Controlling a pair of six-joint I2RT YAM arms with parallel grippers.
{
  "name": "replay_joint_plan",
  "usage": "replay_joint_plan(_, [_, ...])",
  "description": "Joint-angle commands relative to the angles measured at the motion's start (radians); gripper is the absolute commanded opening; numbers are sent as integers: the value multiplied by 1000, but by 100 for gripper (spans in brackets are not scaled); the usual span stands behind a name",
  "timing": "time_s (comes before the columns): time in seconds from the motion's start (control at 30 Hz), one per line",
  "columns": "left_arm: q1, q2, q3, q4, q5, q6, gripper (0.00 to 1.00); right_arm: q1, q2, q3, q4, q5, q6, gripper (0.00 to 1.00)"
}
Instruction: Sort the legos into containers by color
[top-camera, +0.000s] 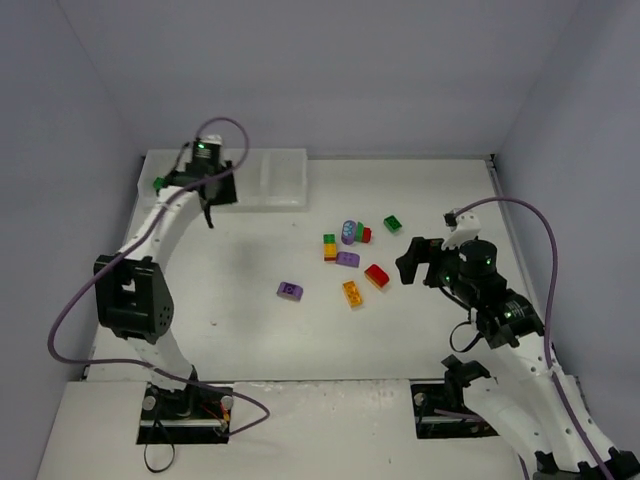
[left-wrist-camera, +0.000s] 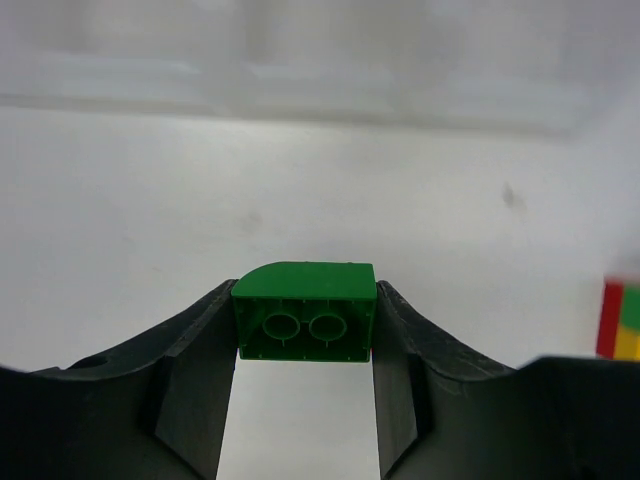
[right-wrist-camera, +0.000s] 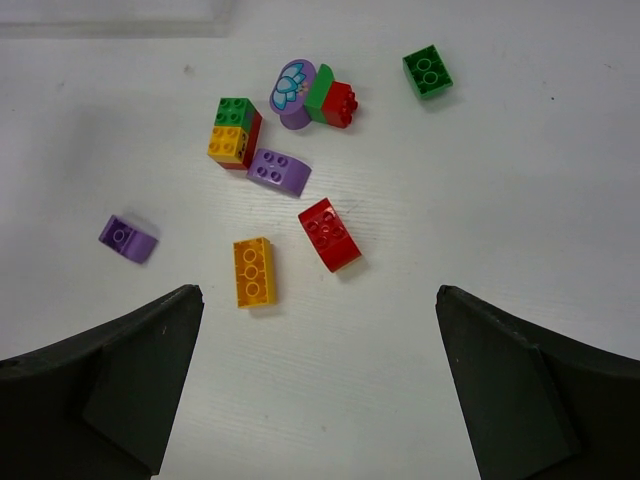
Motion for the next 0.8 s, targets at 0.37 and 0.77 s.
replay_joint_plan(0.37, [442,251,381,165,6,-146,0,5,91,19,120,53,-20,100])
replay_joint_plan(0.77, [492,561,705,177,-21,-139,3,5,117,0,132,58,33,99])
